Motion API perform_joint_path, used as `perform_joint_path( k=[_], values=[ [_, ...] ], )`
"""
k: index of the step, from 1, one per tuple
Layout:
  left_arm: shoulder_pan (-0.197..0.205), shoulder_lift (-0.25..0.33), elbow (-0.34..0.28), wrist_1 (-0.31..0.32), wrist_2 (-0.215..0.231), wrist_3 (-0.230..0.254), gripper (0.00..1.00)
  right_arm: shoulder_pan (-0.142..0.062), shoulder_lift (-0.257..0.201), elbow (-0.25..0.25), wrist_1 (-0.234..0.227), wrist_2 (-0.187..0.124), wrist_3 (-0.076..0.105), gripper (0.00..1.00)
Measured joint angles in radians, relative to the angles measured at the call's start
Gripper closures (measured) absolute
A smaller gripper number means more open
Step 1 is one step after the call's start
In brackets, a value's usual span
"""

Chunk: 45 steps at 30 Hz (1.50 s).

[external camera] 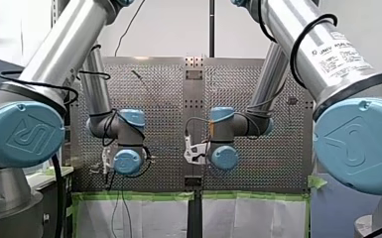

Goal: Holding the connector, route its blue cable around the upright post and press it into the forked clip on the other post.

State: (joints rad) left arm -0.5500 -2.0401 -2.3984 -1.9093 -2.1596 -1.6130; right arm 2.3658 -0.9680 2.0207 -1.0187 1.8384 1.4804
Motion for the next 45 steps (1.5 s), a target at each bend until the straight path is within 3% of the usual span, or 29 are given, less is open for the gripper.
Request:
perform_joint_path(
  k=[7,15,18,27,38,45],
  values=[
    [-0.049,0.055,0.013,-0.055,-0.05,0.001,1.0,0.003,-0.039,-0.011,0.05,0.001,0.05,0.73],
    [-0.05,0.125,0.021,-0.125,-0.079,-0.001,1.0,-0.005,-0.103,-0.027,0.106,-0.055,0.114,0.73],
    [-0.046,0.153,0.04,-0.152,-0.095,0.0,1.0,-0.008,-0.128,-0.049,0.13,-0.075,0.129,0.73],
    [-0.028,0.229,0.113,-0.229,-0.139,0.001,1.0,-0.011,-0.198,-0.118,0.199,-0.105,0.138,0.73],
    [0.004,0.32,0.161,-0.32,-0.217,-0.014,1.0,-0.022,-0.287,-0.207,0.289,-0.131,0.136,0.73],
    [0.017,0.379,0.213,-0.379,-0.235,-0.027,1.0,-0.031,-0.34,-0.266,0.351,-0.156,0.13,0.73]
  ],
)
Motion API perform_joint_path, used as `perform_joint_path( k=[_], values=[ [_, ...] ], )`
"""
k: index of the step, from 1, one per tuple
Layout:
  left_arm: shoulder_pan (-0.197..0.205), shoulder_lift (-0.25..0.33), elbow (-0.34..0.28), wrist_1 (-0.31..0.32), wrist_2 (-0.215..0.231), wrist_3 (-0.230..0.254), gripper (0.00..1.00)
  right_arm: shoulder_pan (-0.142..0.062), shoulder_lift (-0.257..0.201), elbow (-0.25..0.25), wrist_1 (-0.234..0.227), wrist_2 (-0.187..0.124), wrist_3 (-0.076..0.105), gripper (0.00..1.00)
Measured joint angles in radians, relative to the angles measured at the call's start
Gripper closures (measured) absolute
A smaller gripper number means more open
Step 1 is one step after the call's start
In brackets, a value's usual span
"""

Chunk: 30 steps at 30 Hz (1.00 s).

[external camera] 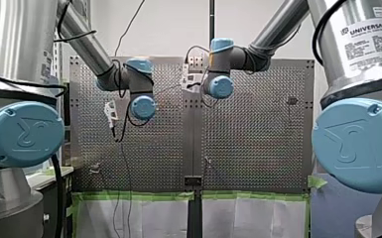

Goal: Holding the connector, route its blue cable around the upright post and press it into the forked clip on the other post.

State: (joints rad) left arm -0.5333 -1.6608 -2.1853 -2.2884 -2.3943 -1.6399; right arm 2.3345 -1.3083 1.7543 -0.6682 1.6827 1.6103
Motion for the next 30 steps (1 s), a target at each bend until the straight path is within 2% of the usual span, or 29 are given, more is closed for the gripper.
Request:
perform_joint_path(
  k=[6,21,30],
  values=[
    [0.012,0.047,0.046,-0.046,-0.003,0.0,1.0,-0.006,-0.007,-0.028,0.033,-0.031,0.003,0.73],
    [0.062,0.176,0.176,-0.176,-0.001,0.017,1.0,-0.029,0.003,-0.075,0.037,-0.073,0.011,0.73],
    [0.112,0.254,0.256,-0.257,0.049,0.04,1.0,-0.034,0.006,-0.126,0.041,-0.093,0.02,0.73]
  ],
)
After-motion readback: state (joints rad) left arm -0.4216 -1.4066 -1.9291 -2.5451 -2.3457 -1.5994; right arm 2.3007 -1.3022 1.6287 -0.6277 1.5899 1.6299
